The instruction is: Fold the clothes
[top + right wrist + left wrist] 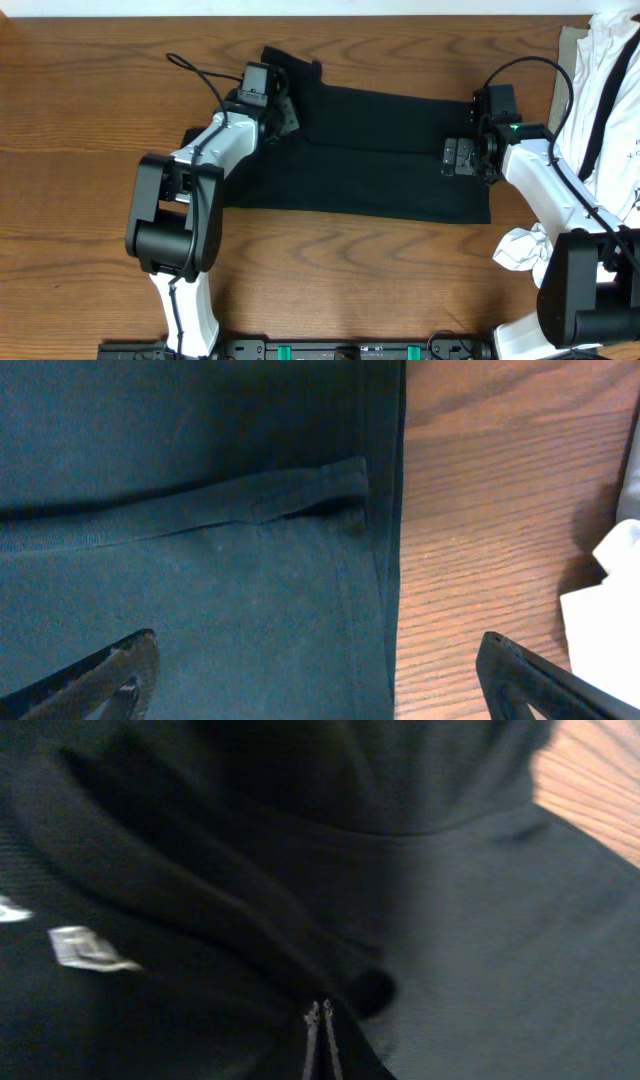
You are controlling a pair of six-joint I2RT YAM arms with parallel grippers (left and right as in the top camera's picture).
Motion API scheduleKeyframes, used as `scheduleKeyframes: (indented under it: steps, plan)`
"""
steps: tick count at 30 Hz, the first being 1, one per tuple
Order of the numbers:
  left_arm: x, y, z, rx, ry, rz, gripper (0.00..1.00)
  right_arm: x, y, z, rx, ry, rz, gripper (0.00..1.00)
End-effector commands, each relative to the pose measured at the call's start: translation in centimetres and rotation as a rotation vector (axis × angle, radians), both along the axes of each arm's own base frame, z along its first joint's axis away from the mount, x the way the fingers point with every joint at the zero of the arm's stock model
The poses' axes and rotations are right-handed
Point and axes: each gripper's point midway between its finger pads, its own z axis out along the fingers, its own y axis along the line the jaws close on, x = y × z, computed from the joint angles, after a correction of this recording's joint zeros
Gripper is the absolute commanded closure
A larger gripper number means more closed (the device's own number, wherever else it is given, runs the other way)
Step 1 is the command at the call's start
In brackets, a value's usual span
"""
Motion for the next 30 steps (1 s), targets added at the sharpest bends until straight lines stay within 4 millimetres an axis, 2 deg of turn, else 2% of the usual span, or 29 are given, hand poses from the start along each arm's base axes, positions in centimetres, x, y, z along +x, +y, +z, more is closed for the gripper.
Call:
scheduleKeyframes:
  steps: [1, 4, 7, 11, 12, 15, 17, 19, 24, 25, 26, 30]
  plan:
    - [-0.1, -0.4, 0.1, -0.007, -0.003, -0.009, 0.94, 0.3, 0.0, 0.5, 0.002, -0.016, -0.002, 0.01]
    - [0.3, 0.1, 2.0, 0.005, -0.04, -0.028, 0.94, 0.3, 0.0, 0.5, 0.002, -0.016, -0.002, 0.01]
    - [0.4, 1.7, 5.6, -0.003, -0.083, 0.004, 0.94, 0.3, 0.0, 0.5, 0.002, -0.016, -0.002, 0.01]
    - [-0.1, 5.3, 11.6, -0.013, -0.159, 0.075, 0.91, 0.3, 0.0, 0.5, 0.002, -0.016, -0.002, 0.01]
    - [-0.4, 6.4, 12.9, -0.013, -0.172, 0.097, 0.87, 0.3, 0.0, 0.5, 0.002, -0.016, -0.002, 0.01]
    - [-1.7, 9.3, 14.8, -0.004, -0.169, 0.156, 0.85, 0.3, 0.0, 0.5, 0.002, -0.016, -0.002, 0.01]
    - [-3.0, 11.2, 14.8, 0.021, -0.128, 0.171, 0.85, 0.3, 0.0, 0.5, 0.002, -0.016, -0.002, 0.01]
    - [-4.6, 12.5, 13.6, 0.046, -0.051, 0.174, 0.85, 0.3, 0.0, 0.5, 0.002, -0.016, -0.002, 0.01]
    - [-8.4, 14.0, 10.1, 0.082, 0.158, 0.159, 0.84, 0.3, 0.0, 0.5, 0.002, -0.016, -0.002, 0.01]
    - [-8.9, 14.1, 9.6, 0.086, 0.186, 0.155, 0.83, 0.3, 0.0, 0.5, 0.002, -0.016, -0.002, 0.01]
    - [-9.3, 14.3, 9.1, 0.091, 0.212, 0.158, 0.76, 0.3, 0.0, 0.5, 0.002, -0.016, -0.002, 0.01]
    - [-10.8, 15.6, 7.5, 0.155, 0.306, 0.187, 0.69, 0.4, 0.1, 0.5, 0.012, -0.021, -0.003, 0.01]
